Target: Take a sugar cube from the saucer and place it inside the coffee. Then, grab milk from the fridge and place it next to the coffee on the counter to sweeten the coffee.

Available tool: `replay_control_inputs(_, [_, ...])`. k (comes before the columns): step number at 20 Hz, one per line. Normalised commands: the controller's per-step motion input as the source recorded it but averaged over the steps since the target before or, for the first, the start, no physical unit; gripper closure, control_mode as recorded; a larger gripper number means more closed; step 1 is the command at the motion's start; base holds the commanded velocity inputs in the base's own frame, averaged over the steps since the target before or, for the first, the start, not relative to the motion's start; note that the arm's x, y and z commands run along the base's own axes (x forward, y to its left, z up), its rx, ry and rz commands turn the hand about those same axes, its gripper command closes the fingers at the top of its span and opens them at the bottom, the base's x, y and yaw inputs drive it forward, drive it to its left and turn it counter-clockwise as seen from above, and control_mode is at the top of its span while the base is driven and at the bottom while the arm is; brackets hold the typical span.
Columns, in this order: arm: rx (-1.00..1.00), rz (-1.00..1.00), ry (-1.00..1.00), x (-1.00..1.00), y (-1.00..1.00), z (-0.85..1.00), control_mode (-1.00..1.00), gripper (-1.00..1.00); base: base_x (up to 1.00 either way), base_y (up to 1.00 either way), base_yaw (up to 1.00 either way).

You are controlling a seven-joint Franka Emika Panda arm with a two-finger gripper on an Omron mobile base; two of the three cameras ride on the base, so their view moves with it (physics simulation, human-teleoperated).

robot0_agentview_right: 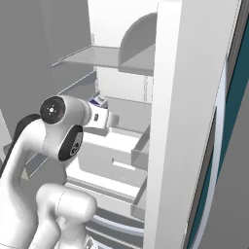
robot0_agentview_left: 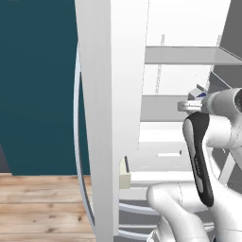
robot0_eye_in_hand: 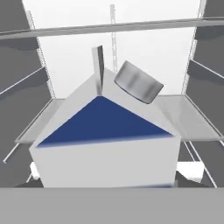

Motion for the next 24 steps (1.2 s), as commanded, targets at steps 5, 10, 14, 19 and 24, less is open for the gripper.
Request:
replay_control_inputs(5, [-0.01, 0.00, 0.26, -0.51, 0.00, -0.48, -1.00, 1.00, 0.00, 0.00, 0.00])
replay_control_inputs(10, [0.00, 0.00, 0.01, -0.03, 0.00, 0.00, -1.00, 1.00, 0.00, 0.00, 0.00])
replay_control_inputs(14, [0.00, 0.00, 0.00, -0.19, 0.00, 0.00, -1.00, 1.00, 0.00, 0.00, 0.00])
replay_control_inputs(19, [0.00, 0.00, 0.00, -0.15, 0.00, 0.00, 1.00, 1.00, -0.21, 0.00, 0.00])
replay_control_inputs(24, [0.00, 0.00, 0.00, 0.00, 0.00, 0.00, 1.00, 1.00, -0.79, 0.00, 0.00])
